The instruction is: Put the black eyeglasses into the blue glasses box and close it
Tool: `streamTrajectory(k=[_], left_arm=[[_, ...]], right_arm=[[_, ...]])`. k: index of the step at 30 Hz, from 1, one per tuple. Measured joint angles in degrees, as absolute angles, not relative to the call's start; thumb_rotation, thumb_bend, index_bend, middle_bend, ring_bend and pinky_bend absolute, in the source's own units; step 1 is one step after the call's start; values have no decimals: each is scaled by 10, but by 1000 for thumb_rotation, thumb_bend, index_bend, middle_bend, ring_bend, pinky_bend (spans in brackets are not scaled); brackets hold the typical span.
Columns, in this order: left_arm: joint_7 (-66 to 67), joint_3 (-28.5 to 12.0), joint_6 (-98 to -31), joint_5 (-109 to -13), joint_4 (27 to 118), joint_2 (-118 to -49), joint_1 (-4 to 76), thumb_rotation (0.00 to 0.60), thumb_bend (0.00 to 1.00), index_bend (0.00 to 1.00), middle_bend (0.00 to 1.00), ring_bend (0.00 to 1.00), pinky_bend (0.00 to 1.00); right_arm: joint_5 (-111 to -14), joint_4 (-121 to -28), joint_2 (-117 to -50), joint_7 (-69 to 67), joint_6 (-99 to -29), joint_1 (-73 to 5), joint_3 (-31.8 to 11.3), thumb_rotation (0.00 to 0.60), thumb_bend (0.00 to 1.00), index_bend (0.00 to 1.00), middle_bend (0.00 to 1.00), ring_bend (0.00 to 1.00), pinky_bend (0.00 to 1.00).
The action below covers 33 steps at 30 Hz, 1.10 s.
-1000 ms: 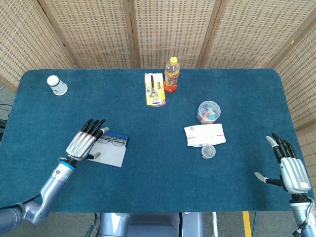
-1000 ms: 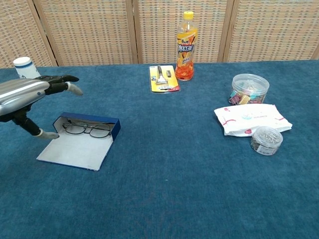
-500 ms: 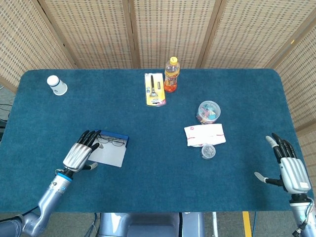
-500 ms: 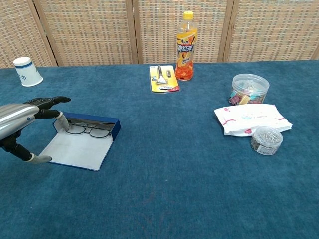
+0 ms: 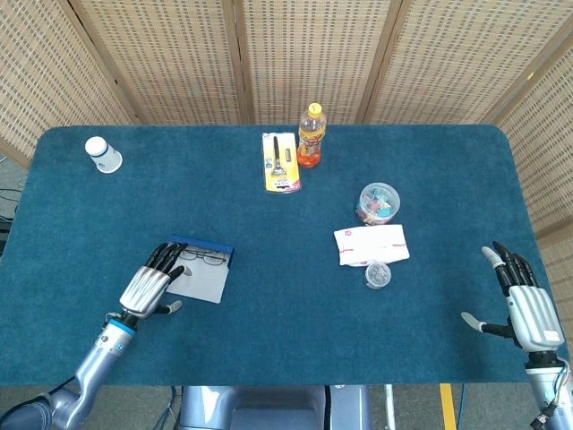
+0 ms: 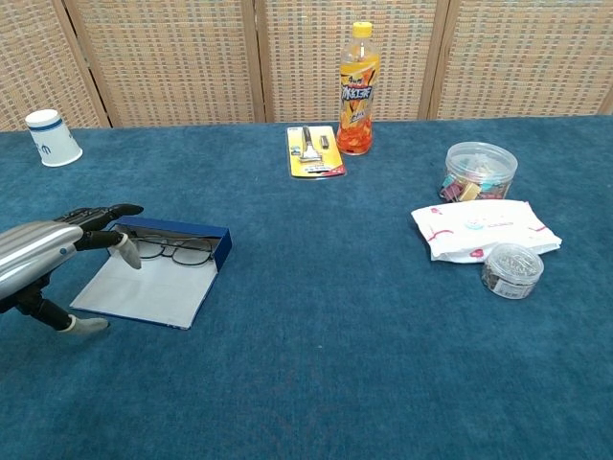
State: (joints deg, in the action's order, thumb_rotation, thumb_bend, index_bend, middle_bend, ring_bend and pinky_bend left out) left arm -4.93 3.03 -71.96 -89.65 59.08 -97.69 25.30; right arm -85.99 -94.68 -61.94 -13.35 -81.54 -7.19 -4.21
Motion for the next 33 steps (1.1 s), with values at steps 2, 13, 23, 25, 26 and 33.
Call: streamTrajectory(k=[2,13,23,25,26,33], left_arm=[[-51,28,-718,-896,581,-982,253,600,169,350,0,0,0],[-56,19,-710,-894,552,-999,255,600,169,349,0,0,0],[-49,16,-696,-890,540,-1006,257,600,249,349,0,0,0],[-48,17,-692,-889,539,-1007,258,600,269,350,0,0,0],[-47,17,-690,-889,538,-1007,259,600,284,350,0,0,0],[-50,13,-684,-889,538,-1004,263,600,405,357,0,0,0]], right_arm=[[-860,-947,-619,-134,-815,-72,-42,600,0,0,0,0,0],[-860,-947,-619,-134,-815,-72,-42,600,0,0,0,0,0],[-860,-947,-619,-135,-815,-72,-42,600,0,0,0,0,0],[-860,-947,-619,-135,-815,-72,-42,600,0,0,0,0,0],[-860,-947,-619,-135,-815,-72,-42,600,0,0,0,0,0],[-860,-946,-619,-136,-816,-72,-42,600,0,0,0,0,0]])
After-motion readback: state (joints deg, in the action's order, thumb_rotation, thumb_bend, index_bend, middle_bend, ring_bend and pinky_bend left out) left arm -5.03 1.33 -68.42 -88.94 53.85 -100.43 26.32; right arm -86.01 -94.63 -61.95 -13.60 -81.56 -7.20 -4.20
